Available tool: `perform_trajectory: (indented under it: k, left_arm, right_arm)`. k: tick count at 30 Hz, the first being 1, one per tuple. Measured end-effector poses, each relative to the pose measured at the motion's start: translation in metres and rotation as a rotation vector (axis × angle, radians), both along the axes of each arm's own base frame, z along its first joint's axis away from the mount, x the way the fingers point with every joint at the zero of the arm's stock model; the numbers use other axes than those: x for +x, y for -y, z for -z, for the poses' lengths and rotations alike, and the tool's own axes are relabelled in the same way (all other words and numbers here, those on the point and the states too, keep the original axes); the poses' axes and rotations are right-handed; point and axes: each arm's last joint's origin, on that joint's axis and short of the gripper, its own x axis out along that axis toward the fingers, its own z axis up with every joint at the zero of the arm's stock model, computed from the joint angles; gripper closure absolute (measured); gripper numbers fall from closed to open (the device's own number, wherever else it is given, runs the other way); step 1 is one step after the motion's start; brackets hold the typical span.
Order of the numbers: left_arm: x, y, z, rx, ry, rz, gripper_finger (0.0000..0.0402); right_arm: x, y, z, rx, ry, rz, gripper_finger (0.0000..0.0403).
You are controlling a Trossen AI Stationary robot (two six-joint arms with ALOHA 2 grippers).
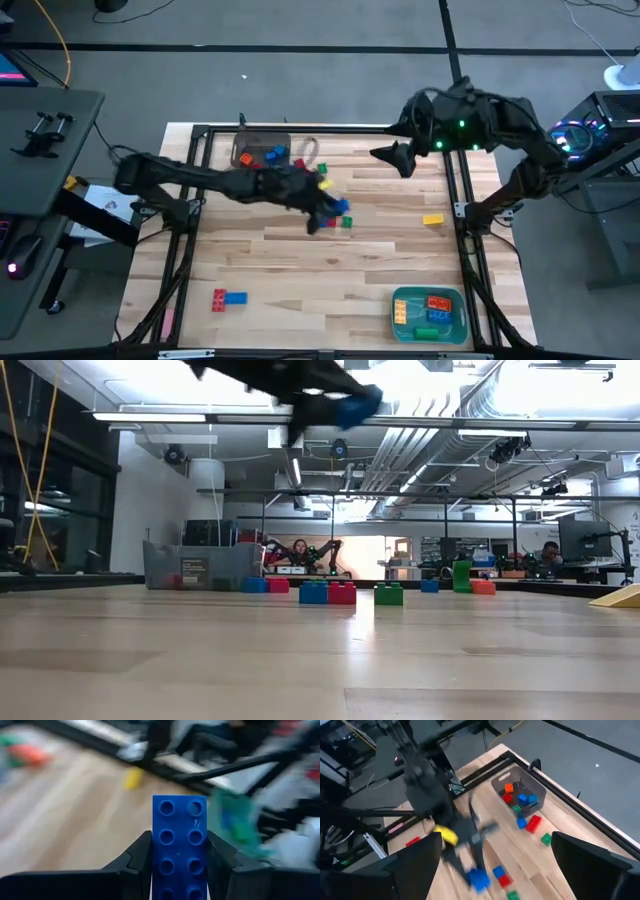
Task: Sort blocks by size
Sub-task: Put the left blue game piece into the blue bin, then put the blue game piece into the blue bin
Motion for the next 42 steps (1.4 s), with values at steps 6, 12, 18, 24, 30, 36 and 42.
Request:
perform_trajectory:
  k: [6,12,18,24,30,36,42]
  left_arm:
    - [0.061,0.049,0.014,-0.124,0.192,0.238,0.0301]
    - [0.103,0.115,0.039,-0.159,0.216,0.359,0.0301]
    - [0.133,0.166,0.065,-0.155,0.238,0.362,0.0301]
    - [0.163,0.187,0.081,-0.135,0.303,0.267,0.0298]
    - [0.187,0.192,0.110,-0.031,0.323,0.240,0.0201]
    - [0.186,0.190,0.106,0.034,0.236,0.262,0.0116]
    - [0.166,0.154,0.061,0.007,-0.107,0.411,0.0094]
  right_arm:
    - [0.005,-0.015,0.004,0.000,-0.012,0.020,0.0032]
    - [0.005,-0.022,0.004,-0.027,-0.018,0.014,0.0032]
    - [0.005,-0.024,0.005,-0.045,-0.025,-0.005,0.0032]
    - [0.005,-0.024,0.004,-0.055,-0.027,-0.011,0.0032]
    - [0.005,-0.024,0.004,-0.042,-0.021,-0.005,0.0032]
    - [0.006,-0.024,0.004,-0.034,-0.015,-0.001,0.0032]
    - [0.006,-0.024,0.004,-0.050,-0.020,-0.012,0.0032]
